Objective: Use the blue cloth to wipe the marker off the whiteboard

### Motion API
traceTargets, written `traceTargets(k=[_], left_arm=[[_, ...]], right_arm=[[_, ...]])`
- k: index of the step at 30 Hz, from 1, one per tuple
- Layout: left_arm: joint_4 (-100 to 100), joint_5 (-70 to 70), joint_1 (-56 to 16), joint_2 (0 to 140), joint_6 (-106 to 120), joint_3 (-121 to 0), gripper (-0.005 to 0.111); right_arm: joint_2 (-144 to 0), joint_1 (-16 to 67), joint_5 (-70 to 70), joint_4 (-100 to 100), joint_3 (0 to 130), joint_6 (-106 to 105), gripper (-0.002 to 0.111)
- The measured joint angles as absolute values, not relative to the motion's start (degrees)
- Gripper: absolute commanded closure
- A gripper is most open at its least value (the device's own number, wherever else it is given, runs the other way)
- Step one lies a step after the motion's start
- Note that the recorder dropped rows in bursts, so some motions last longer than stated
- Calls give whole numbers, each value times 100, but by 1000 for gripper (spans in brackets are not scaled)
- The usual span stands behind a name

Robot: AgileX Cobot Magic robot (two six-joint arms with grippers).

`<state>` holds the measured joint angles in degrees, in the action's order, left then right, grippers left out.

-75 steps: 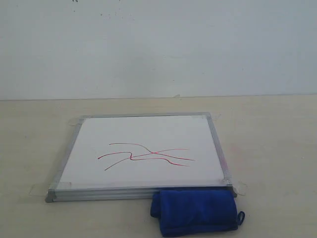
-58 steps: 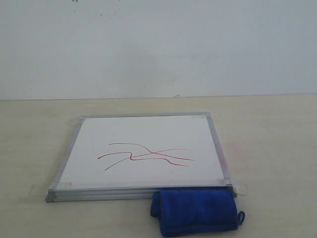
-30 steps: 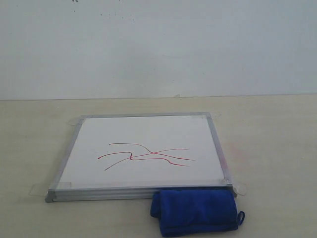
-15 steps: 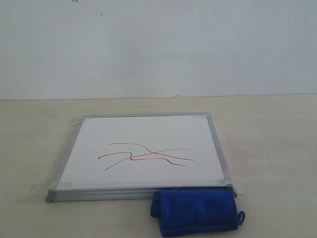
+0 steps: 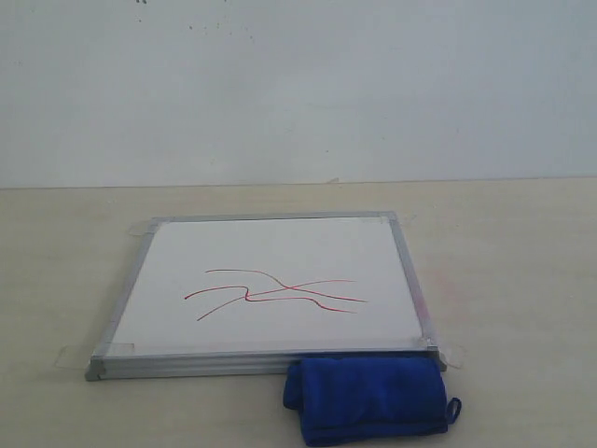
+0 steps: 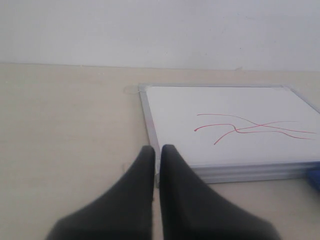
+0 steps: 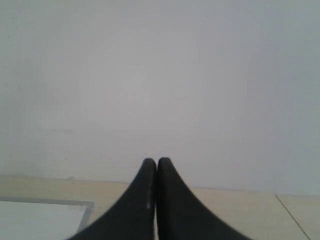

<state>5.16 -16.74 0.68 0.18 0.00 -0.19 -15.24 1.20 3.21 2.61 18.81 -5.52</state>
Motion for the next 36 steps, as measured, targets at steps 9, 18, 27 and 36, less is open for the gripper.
traceTargets(k=[9,18,27,36], left_arm=[[516,-1674,68,18,0,-19,103],[516,-1674,68,18,0,-19,103],[516,-1674,68,18,0,-19,103],[516,-1674,68,18,0,-19,103]], right_arm=[[-1804,120,33,261,1925,-473,108],[-1862,120,-677,261,1925,54,108],[-2806,120,253,261,2378,323,108],[-4258,120,1642,261,3418,-273,108]])
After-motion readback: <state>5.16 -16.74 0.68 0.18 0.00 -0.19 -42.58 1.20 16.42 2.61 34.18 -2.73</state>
